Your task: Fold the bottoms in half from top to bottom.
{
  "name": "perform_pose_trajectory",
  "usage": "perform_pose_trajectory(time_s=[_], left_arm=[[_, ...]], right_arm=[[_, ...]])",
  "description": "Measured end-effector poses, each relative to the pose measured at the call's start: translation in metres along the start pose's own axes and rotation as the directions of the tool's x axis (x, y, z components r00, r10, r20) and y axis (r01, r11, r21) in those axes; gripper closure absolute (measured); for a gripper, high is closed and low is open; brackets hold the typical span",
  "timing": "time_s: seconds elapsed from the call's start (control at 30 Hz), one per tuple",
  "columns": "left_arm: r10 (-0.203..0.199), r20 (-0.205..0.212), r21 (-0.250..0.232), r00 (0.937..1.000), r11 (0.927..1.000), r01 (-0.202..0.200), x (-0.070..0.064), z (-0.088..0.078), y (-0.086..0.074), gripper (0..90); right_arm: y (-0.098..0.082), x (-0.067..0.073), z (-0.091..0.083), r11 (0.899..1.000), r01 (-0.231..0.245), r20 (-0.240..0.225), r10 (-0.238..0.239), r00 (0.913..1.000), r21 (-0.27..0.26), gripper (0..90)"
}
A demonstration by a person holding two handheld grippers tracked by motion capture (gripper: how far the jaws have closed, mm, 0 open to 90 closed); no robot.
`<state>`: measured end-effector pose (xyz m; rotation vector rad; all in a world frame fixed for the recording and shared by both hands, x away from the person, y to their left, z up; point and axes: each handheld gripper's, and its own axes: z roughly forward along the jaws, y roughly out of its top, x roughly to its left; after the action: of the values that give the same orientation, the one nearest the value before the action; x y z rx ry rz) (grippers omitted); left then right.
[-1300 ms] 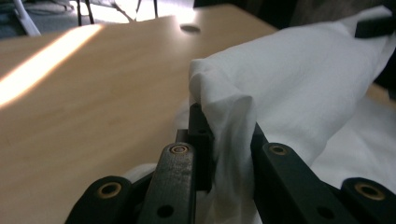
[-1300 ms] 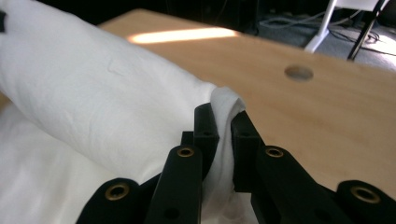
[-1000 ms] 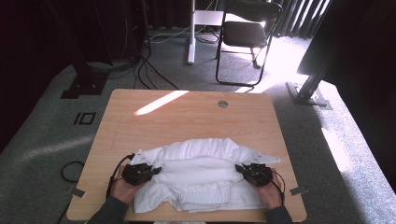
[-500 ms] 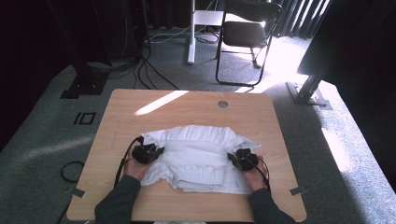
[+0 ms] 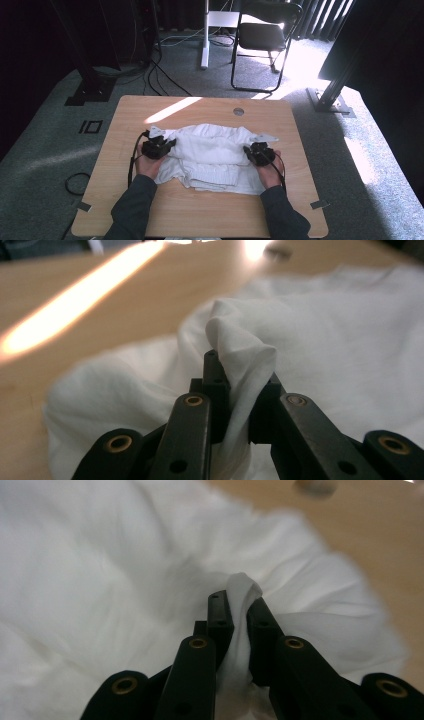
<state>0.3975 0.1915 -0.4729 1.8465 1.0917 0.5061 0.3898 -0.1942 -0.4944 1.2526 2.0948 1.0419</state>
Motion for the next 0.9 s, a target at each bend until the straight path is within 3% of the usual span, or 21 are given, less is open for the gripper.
perform_pose_trajectory(time_s=[0.1,0.17,0.2,0.3,0.4,0.5,0.6,0.7,0.77,0.83,0.9], left_arm=[[-0.009,0.034,-0.082,0.9994,0.9966,0.012,0.003,-0.023,0.019,83.6],[-0.040,0.082,-0.128,0.9958,0.9905,0.051,0.009,-0.036,0.027,84.0],[-0.051,0.111,-0.151,0.9926,0.9862,0.067,0.010,-0.042,0.029,84.3],[-0.013,0.134,-0.183,0.9910,0.9823,0.037,0.003,-0.057,0.034,84.3],[0.009,0.147,-0.197,0.9891,0.9801,0.020,-0.001,-0.068,0.030,84.1],[0.015,0.169,-0.177,0.9855,0.9841,0.015,-0.003,-0.074,0.013,83.5],[0.014,0.191,-0.124,0.9814,0.9922,0.010,-0.005,-0.073,-0.016,81.9],[-0.018,0.236,-0.041,0.9716,0.9988,0.028,-0.009,-0.067,-0.048,79.2],[-0.045,0.265,-0.003,0.9633,0.9989,0.048,-0.009,-0.065,-0.066,72.0],[-0.039,0.249,-0.013,0.9677,0.9990,0.044,-0.008,-0.069,-0.071,60.8],[-0.048,0.237,-0.056,0.9704,0.9964,0.063,-0.006,-0.077,-0.063,54.9]], right_arm=[[0.017,-0.015,-0.026,0.992,-0.057,-0.009,0.056,0.9984,-0.111,84.5],[0.023,-0.022,-0.039,0.988,-0.048,0.017,0.051,0.9986,-0.149,84.9],[0.026,-0.026,-0.047,0.983,-0.052,0.005,0.054,0.9985,-0.177,85.0],[0.031,-0.030,-0.070,0.954,-0.102,-0.037,0.095,0.9948,-0.282,85.1],[0.032,-0.025,-0.085,0.944,-0.057,-0.034,0.049,0.9982,-0.325,85.0],[0.017,-0.022,-0.093,0.947,-0.065,-0.087,0.039,0.9954,-0.315,84.4],[-0.012,-0.013,-0.093,0.960,-0.057,-0.112,0.027,0.9933,-0.275,83.7],[-0.045,-0.006,-0.085,0.974,-0.068,-0.128,0.041,0.9910,-0.217,83.4],[-0.064,-0.003,-0.080,0.981,-0.092,-0.147,0.067,0.9869,-0.173,81.3],[-0.076,-0.002,-0.079,0.985,-0.101,-0.175,0.076,0.9817,-0.139,71.0],[-0.075,-0.002,-0.084,0.984,-0.091,-0.158,0.067,0.9851,-0.152,55.2]])
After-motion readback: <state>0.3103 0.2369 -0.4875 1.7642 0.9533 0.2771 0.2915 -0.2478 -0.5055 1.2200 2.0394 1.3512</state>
